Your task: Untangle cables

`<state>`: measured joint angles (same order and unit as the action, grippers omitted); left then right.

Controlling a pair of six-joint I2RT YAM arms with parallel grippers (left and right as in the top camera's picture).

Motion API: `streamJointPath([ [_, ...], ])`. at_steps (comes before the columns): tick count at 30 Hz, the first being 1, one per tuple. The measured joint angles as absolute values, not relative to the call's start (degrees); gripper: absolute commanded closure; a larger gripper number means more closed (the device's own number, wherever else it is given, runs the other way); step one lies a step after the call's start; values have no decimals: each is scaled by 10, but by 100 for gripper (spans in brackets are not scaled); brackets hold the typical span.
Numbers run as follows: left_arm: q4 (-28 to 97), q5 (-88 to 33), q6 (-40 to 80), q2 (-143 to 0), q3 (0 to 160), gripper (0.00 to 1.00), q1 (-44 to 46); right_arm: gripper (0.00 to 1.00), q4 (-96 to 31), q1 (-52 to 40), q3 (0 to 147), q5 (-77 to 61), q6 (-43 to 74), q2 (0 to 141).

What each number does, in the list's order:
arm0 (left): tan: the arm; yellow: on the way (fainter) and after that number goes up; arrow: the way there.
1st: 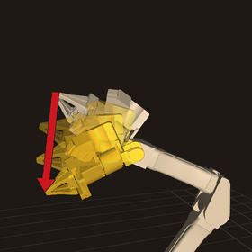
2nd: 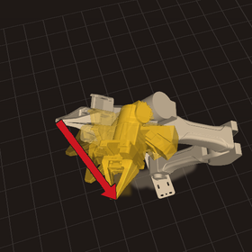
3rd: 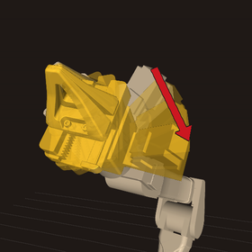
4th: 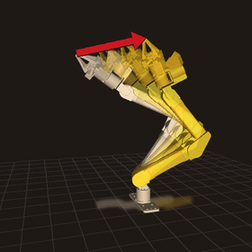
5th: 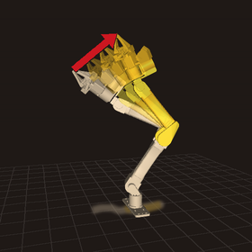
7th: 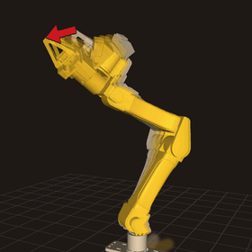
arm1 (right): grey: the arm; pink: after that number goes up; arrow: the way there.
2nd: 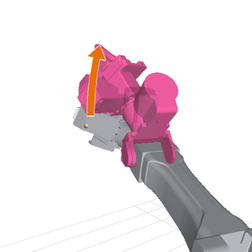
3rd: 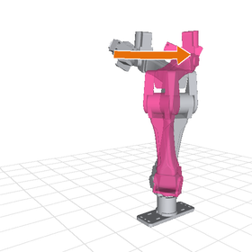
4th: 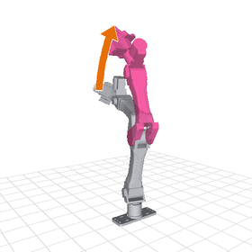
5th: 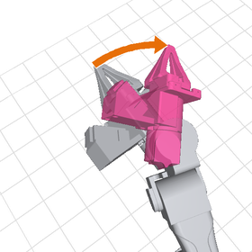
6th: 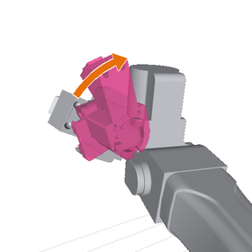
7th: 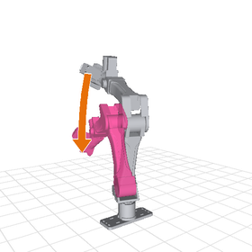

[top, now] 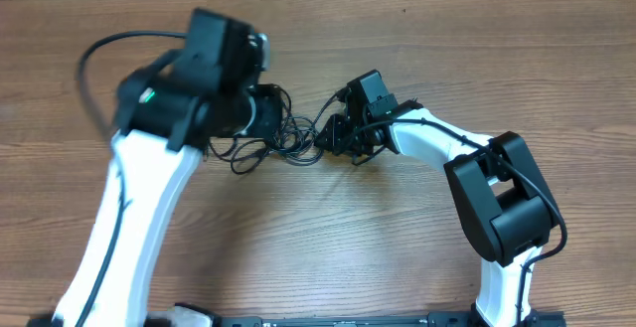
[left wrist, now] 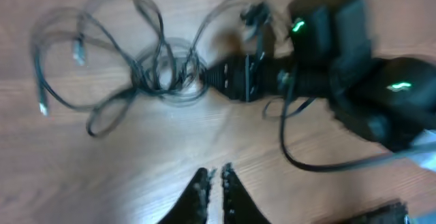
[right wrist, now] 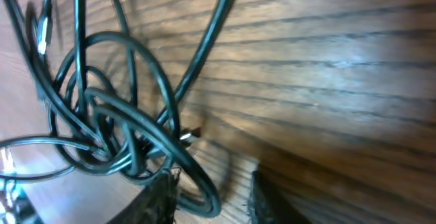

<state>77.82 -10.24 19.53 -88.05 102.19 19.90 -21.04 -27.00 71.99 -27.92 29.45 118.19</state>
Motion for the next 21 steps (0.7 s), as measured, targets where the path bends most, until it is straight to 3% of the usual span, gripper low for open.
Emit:
streamJointPath([
  [5,794,-128,198,-972,1021,93,199,38,-216,-262,720,-293,263,1170],
  [17,805,-81,301,-1098,999,95,199,38,-165,-261,720,-292,233,1157],
  [21,782,-38,344,-1098,979,88,199,39,-148,-269,720,-278,231,1157],
])
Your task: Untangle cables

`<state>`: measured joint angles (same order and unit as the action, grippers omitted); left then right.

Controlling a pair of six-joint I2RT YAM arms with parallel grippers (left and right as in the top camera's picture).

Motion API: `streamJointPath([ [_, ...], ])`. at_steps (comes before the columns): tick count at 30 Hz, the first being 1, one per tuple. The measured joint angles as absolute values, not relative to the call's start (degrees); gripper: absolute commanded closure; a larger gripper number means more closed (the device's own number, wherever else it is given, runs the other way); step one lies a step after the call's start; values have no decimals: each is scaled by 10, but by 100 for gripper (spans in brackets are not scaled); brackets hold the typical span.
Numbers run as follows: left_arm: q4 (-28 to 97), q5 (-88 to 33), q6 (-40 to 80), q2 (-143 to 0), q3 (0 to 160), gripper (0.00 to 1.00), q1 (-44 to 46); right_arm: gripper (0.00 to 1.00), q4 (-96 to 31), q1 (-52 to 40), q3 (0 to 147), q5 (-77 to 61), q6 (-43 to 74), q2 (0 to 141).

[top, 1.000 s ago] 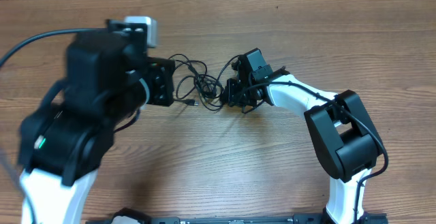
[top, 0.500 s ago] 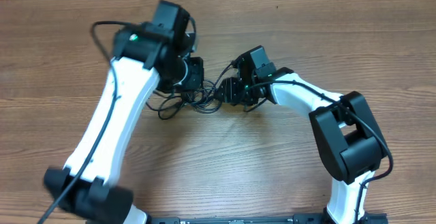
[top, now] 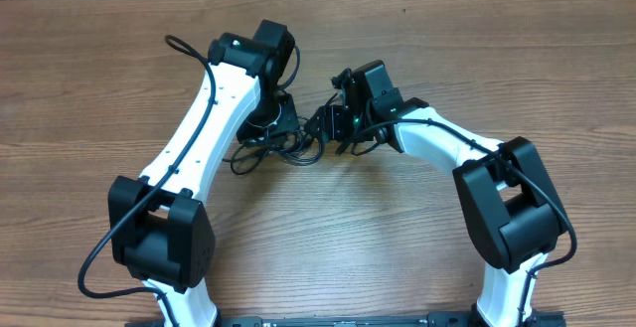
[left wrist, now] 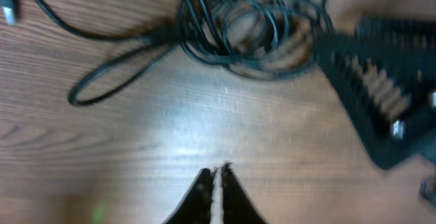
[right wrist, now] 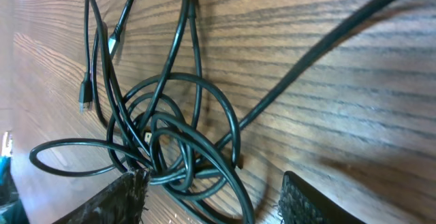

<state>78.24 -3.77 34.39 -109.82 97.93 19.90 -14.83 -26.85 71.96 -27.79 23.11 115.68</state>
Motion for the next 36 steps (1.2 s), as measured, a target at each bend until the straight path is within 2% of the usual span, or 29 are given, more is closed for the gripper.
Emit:
streamJointPath([
  [6,721,-44,369,-1098,927,87,199,46,-125,-279,720,-249,228,1157],
  [9,703,-53,375,-1098,892,78,199,48,-120,-289,720,-237,227,1157],
  [11,691,-58,377,-1098,876,69,199,49,-120,-299,720,-226,227,1158],
  [13,677,-60,382,-1098,865,64,199,50,-115,-310,720,-217,226,1163],
  [17,648,-66,402,-1098,837,63,192,56,-101,-321,720,-208,226,1174],
  [21,596,-69,444,-1098,797,72,182,59,-96,-322,720,-199,225,1184],
  [25,552,-71,466,-1098,772,72,178,59,-90,-322,720,-190,225,1186],
  [27,537,-71,475,-1098,771,71,177,59,-90,-322,720,-190,225,1186],
  [31,518,-71,494,-1098,770,57,175,59,-86,-322,720,-187,225,1186],
  [36,512,-71,511,-1098,769,57,165,58,-65,-322,720,-180,224,1186],
])
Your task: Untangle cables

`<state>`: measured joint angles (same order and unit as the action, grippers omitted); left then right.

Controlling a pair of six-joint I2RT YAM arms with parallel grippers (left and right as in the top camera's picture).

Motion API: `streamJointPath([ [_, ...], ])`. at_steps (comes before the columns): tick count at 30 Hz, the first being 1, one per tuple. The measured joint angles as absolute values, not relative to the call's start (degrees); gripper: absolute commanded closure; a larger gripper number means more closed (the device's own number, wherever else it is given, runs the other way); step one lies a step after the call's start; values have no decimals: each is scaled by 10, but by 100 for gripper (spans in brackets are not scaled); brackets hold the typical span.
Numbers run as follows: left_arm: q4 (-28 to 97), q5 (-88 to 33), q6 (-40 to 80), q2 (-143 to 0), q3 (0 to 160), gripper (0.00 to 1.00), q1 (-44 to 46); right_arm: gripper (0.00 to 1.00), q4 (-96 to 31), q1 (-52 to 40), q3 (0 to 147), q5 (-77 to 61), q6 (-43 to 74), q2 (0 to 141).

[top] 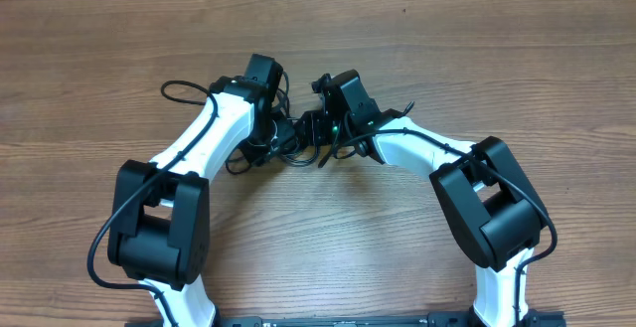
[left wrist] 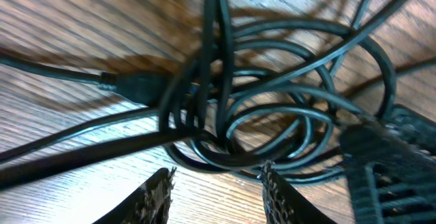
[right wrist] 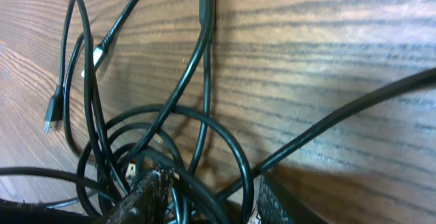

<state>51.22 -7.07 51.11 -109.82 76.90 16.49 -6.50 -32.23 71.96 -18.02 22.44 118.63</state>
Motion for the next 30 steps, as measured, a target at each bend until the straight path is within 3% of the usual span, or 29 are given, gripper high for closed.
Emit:
streamJointPath([
  [13,473,-71,556,-1098,737,67,160,59,-52,-336,720,-160,193,1189],
  [26,456,-51,571,-1098,735,62,160,59,-57,-346,720,-156,167,1194],
  [30,454,-37,581,-1098,735,70,160,58,-56,-347,720,-156,166,1195],
])
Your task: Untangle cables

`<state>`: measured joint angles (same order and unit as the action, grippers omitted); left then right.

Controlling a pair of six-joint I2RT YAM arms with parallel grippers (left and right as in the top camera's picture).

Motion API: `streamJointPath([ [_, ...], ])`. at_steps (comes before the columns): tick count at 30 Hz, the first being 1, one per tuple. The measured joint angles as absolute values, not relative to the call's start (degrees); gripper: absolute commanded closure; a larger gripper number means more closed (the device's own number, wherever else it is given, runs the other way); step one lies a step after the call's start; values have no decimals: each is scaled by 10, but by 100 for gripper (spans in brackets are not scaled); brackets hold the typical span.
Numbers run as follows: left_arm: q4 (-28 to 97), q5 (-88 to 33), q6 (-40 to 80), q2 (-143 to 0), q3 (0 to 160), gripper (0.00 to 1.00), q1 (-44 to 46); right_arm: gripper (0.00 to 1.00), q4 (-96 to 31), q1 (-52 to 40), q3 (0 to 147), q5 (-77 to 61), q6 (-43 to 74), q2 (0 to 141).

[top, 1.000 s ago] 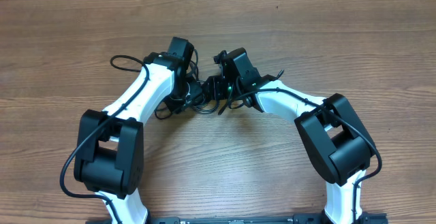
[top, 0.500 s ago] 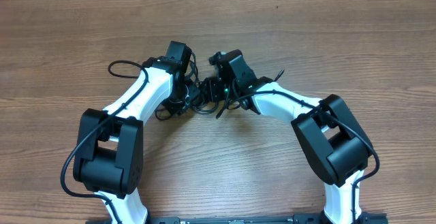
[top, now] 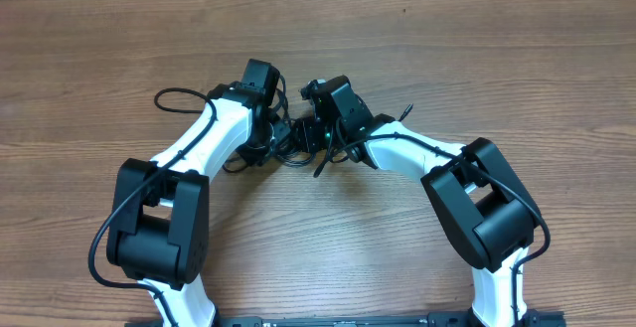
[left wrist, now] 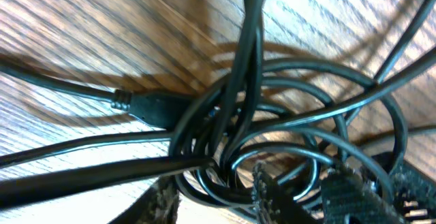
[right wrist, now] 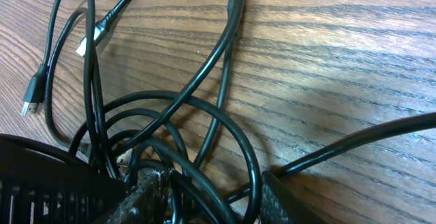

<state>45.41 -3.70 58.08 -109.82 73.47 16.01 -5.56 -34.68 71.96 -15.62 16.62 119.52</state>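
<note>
A knot of thin black cables [top: 290, 146] lies on the table between both arms. My left gripper [top: 275, 136] is at its left side and my right gripper [top: 310, 138] at its right, nearly touching each other. In the left wrist view the left gripper [left wrist: 214, 200] is open, with coiled loops [left wrist: 286, 149] lying between its fingers and a plug [left wrist: 146, 107] just ahead. The right gripper [right wrist: 214, 200] is also open and straddles loops [right wrist: 204, 135] of the knot. Two cable ends with plugs [right wrist: 30, 105] trail off to the left.
The wooden table [top: 497, 69] extends all around. One loose cable loop [top: 234, 163] sticks out at the knot's lower left, and a cable end [top: 323, 163] points toward the front. The left arm's own cable [top: 169, 98] arches beside it.
Both grippers have pushed a little deeper into the knot and stand closer together. The left gripper's finger now shows in the right wrist view. Both remain open.
At first my left arm was high above the table with its gripper shut, while the right gripper stood open at the knot's right edge. Then the left gripper was low beside the knot, still shut. Later it was open at the knot, and now both straddle loops.
</note>
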Motion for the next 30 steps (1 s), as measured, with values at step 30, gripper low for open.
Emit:
streamJointPath([
  [30,333,-27,541,-1075,689,96,160,77,-60,-360,720,-145,165,1204],
])
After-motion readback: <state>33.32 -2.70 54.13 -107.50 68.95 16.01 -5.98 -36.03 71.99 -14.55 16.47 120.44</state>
